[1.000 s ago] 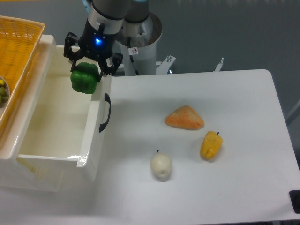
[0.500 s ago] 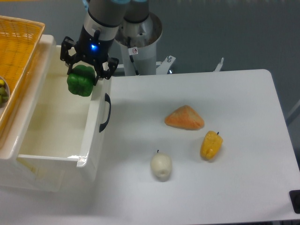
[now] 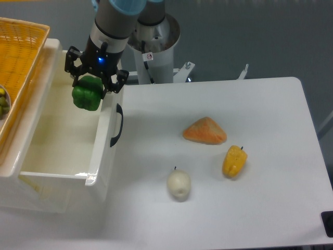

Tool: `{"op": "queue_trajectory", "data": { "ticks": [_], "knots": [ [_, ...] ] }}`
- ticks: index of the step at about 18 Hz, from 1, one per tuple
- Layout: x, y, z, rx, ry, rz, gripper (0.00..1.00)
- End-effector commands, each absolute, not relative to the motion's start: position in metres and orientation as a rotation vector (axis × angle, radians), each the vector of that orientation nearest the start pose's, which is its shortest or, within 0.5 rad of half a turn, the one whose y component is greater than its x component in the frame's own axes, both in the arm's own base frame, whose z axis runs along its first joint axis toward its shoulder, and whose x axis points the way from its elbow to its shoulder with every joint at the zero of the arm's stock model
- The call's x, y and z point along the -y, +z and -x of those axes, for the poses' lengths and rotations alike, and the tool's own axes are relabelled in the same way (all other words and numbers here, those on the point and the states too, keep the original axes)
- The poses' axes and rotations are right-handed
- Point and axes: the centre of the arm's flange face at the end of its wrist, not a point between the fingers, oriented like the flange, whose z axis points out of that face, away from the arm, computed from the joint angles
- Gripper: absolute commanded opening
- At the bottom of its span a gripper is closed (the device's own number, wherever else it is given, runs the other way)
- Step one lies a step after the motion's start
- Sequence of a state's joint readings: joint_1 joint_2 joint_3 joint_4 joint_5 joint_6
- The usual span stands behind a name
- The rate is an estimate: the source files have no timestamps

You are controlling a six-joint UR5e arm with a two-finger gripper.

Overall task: Pick up the green chilies
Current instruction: 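Lower the green bell pepper into the white bin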

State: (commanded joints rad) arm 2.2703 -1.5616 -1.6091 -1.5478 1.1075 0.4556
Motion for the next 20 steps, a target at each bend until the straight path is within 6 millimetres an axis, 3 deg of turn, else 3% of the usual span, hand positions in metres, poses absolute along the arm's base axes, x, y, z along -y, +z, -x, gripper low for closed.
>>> {"op": "queue_trajectory", "data": {
  "ticks": [9, 20],
  "knots": [
    [-0.498, 0.473, 0.169, 0.323, -0.593, 2.846, 0.45],
    [-0.499, 0.472, 0.169, 0.321, -0.595, 2.848, 0.50]
  ]
}}
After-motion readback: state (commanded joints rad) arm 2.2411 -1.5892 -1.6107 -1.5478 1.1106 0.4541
